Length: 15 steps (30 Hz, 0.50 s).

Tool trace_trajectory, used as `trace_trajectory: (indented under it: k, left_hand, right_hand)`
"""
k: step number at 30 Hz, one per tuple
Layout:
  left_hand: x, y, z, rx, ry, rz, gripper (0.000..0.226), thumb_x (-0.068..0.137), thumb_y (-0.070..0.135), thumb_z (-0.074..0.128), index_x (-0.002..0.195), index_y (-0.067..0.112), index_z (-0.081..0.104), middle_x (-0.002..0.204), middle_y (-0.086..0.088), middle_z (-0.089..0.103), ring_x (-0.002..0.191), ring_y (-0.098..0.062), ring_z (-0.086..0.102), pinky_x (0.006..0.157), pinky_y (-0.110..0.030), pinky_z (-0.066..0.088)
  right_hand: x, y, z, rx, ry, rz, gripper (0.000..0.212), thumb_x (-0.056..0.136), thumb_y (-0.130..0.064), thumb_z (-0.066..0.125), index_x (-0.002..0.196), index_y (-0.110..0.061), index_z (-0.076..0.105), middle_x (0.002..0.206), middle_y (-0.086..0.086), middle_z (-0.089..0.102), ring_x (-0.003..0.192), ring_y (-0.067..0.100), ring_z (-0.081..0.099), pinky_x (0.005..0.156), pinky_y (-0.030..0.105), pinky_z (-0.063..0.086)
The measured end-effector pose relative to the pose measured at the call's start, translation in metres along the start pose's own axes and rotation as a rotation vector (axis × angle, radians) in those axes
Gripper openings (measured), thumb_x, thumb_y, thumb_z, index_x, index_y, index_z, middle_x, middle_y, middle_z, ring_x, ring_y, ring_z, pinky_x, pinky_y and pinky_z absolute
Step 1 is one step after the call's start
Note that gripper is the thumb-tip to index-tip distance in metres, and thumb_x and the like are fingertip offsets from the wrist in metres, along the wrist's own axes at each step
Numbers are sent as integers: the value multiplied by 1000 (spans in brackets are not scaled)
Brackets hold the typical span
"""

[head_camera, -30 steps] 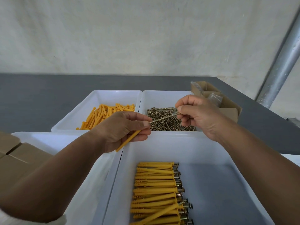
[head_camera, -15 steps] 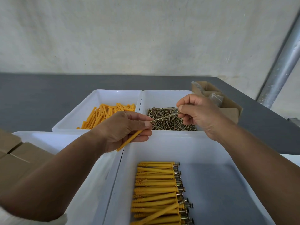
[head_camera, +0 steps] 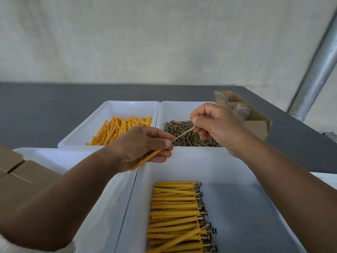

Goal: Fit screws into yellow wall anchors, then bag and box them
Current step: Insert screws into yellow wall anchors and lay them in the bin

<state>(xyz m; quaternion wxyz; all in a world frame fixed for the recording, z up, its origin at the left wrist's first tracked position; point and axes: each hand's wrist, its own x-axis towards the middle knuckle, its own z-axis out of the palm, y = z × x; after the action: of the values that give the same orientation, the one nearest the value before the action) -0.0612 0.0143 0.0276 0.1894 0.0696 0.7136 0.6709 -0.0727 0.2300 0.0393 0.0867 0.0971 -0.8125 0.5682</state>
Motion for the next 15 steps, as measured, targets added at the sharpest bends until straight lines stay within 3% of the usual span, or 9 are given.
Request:
trace_trajectory:
  k: [4,15]
  left_hand:
    - [-1,0,0,30,-13,12,19,84,9,68,103,9,70,90,-13,75,73,-18,72,59,-23,57]
    - [-4,3,5,74,-34,37,47,70,23,73,114,13,61,93,-11,76,76,-18,73,58,-21,55]
  right_hand:
    - [-2,-1,1,-5,-12,-2,13,91,-13,62,84,-22,68,61,-7,68,52,5,57,52,19,51]
    - [-12,-8,9,-248,-242,-95,10,95,-25,60,91,-28,69,73,-6,72,60,5,63,60,25,55]
